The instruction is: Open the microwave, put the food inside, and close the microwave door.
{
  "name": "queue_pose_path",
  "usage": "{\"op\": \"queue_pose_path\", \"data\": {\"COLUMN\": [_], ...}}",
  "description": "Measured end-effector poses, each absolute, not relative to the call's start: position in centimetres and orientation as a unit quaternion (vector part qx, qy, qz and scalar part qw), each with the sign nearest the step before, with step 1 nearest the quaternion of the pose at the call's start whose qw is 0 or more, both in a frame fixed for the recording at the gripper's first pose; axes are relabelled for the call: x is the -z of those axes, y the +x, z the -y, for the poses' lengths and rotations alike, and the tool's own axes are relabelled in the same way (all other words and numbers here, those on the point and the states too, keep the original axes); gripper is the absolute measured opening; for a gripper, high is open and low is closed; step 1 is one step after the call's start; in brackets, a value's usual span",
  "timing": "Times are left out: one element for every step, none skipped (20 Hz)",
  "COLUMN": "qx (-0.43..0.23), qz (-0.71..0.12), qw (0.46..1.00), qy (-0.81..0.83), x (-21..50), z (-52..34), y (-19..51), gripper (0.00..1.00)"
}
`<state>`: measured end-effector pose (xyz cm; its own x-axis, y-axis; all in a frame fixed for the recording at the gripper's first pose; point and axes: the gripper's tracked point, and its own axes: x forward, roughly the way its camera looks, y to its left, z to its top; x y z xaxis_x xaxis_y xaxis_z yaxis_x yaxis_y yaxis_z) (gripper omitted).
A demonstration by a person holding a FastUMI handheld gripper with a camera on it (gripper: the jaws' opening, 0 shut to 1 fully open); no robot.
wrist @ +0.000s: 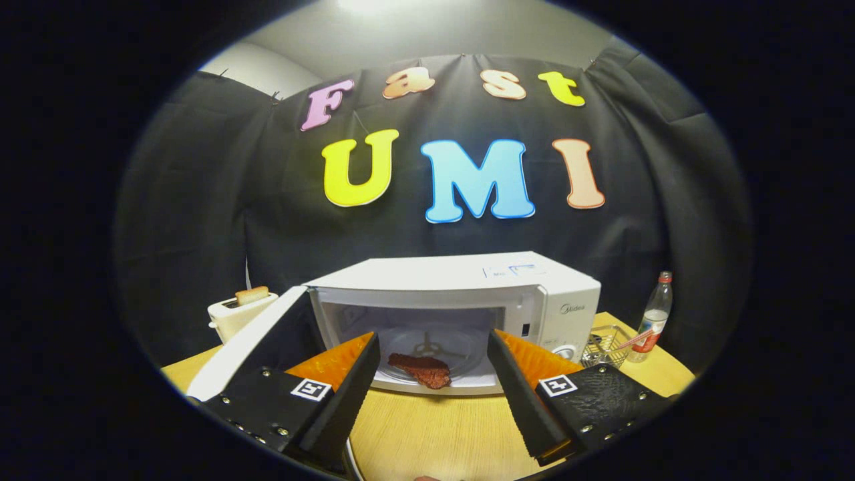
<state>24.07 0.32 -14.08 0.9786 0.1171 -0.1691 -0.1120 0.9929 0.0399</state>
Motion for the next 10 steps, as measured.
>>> {"op": "queue_pose_path", "data": {"qx": [-0.06, -0.062, -0.068, -0.075, -0.083, -0.093, -0.1, -0.111, -0.123, -0.144], "qz": [-0.08, -0.076, -0.073, -0.073, -0.074, -0.074, -0.076, -0.077, -0.08, -0.084], "qw": [0.995, 0.995, 0.995, 0.994, 0.994, 0.993, 0.992, 0.991, 0.989, 0.985], "qy": [0.013, 0.013, 0.016, 0.02, 0.024, 0.028, 0.027, 0.026, 0.026, 0.03], "x": [12.8, 11.8, 10.9, 10.3, 9.8, 9.6, 9.3, 9.3, 9.3, 9.4], "z": [-0.4, -0.7, -1.2, -1.9, -2.8, -3.8, -4.8, -5.8, -7.0, -8.7], "y": [23.0, 22.0, 21.0, 20.2, 19.3, 18.3, 17.5, 16.4, 15.5, 14.4], "gripper": [0.97, 0.97, 0.97, 0.97, 0.97, 0.97, 0.97, 0.97, 0.97, 0.97]}}
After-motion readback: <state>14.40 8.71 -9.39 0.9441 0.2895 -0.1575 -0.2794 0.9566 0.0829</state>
